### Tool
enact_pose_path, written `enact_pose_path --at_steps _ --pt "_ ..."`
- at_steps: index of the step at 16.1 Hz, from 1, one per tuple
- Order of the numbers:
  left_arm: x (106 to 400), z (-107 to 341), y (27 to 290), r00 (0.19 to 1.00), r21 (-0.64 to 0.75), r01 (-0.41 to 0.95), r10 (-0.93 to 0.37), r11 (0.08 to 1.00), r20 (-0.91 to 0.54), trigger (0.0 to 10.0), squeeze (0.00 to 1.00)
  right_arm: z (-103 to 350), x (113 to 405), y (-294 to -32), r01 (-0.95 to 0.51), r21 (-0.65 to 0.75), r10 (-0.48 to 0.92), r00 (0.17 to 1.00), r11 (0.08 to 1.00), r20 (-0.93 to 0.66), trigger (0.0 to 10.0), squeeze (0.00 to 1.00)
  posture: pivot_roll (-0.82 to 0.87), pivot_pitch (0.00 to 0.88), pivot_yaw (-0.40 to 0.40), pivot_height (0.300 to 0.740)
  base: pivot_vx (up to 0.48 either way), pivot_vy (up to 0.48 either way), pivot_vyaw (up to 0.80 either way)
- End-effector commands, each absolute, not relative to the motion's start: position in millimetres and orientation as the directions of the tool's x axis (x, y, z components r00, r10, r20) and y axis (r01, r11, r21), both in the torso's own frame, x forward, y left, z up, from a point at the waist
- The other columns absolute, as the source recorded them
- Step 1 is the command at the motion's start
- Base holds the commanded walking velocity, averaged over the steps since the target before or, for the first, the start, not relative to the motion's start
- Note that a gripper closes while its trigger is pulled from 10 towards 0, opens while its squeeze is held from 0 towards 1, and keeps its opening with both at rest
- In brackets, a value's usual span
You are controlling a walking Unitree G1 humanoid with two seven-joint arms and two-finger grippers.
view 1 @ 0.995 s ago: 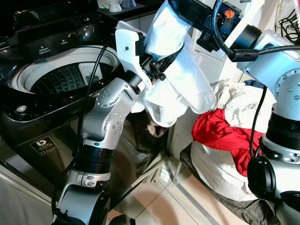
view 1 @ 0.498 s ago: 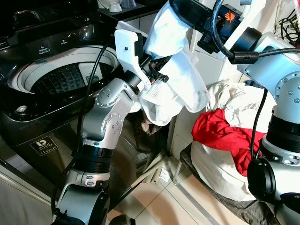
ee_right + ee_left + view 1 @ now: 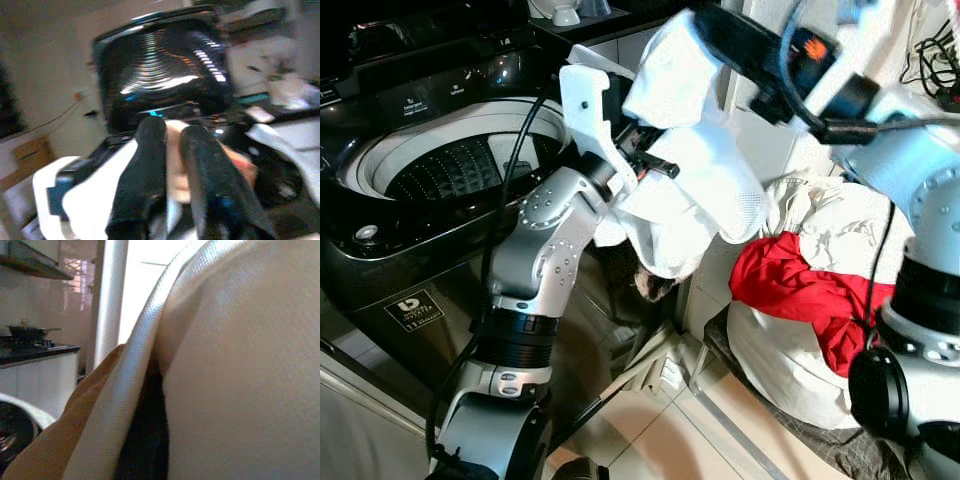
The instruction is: Clothes washing
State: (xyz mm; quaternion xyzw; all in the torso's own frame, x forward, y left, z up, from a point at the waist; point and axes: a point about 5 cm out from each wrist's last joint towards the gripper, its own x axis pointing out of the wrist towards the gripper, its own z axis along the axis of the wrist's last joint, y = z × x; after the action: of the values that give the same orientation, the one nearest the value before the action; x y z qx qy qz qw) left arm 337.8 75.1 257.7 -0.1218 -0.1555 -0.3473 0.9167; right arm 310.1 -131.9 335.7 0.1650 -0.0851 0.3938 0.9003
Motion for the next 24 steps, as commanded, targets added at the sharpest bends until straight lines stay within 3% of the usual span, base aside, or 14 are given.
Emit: enact_pose_path --at_steps 1,2,3,4,7,8,10,12,16,24 --pt "340 258 82 0.731 -0.117 0.650 -0.576 0.751 0.365 0.0 0.00 342 309 -151 -0.668 0.222 0.595 0.738 0.710 0.319 10.0 1.00 -0.05 0.000 0.074 0.740 0.000 0.000 0.00" --pt "340 257 84 0.737 -0.116 0.645 -0.573 0.756 0.359 0.0 0.00 344 311 -163 -0.600 0.221 0.520 0.788 0.769 0.331 10.0 1.00 -0.05 0.000 0.076 0.740 0.000 0.000 0.00" --pt "341 255 85 0.743 -0.113 0.637 -0.570 0.762 0.350 0.0 0.00 345 312 -173 -0.557 0.231 0.472 0.815 0.798 0.335 10.0 0.90 -0.05 0.000 0.076 0.740 0.000 0.000 0.00" --pt "341 253 88 0.757 -0.113 0.622 -0.559 0.775 0.337 0.0 0.00 343 311 -183 -0.505 0.230 0.426 0.846 0.832 0.320 10.0 0.00 -0.05 0.000 0.076 0.740 0.000 0.000 0.00" --pt "345 246 101 0.827 -0.074 0.525 -0.488 0.848 0.280 0.0 0.00 316 305 -187 -0.377 0.031 0.369 0.918 0.926 0.144 10.0 0.00 -0.05 0.000 0.078 0.740 0.000 0.000 0.00" --pt "351 241 108 0.888 -0.029 0.432 -0.420 0.901 0.186 10.0 0.00 294 301 -178 -0.305 -0.116 0.315 0.946 0.945 0.078 10.0 0.00 -0.05 0.000 0.077 0.740 0.000 0.000 0.00" --pt "347 243 113 0.896 0.051 0.396 -0.397 0.917 0.197 10.0 0.00 255 294 -165 -0.236 -0.132 0.236 0.972 0.963 -0.017 10.0 0.00 -0.04 0.000 0.073 0.740 0.000 0.000 0.00" --pt "345 239 115 0.913 0.035 0.368 -0.368 0.929 0.177 10.0 0.00 246 292 -164 -0.188 -0.178 0.188 0.982 0.966 -0.015 10.0 0.00 -0.04 0.000 0.079 0.740 0.000 0.000 0.00" --pt "340 235 114 0.929 0.027 0.320 -0.320 0.947 0.189 10.0 0.00 250 283 -157 -0.160 -0.106 0.170 0.982 0.981 0.085 10.0 0.00 -0.04 0.000 0.077 0.740 0.000 0.000 0.00" --pt "350 249 119 0.929 0.064 0.294 -0.301 0.954 0.213 10.0 0.00 248 281 -151 -0.170 -0.140 0.185 0.977 0.975 0.101 10.0 0.00 -0.05 0.000 0.082 0.740 0.266 0.000 0.33"
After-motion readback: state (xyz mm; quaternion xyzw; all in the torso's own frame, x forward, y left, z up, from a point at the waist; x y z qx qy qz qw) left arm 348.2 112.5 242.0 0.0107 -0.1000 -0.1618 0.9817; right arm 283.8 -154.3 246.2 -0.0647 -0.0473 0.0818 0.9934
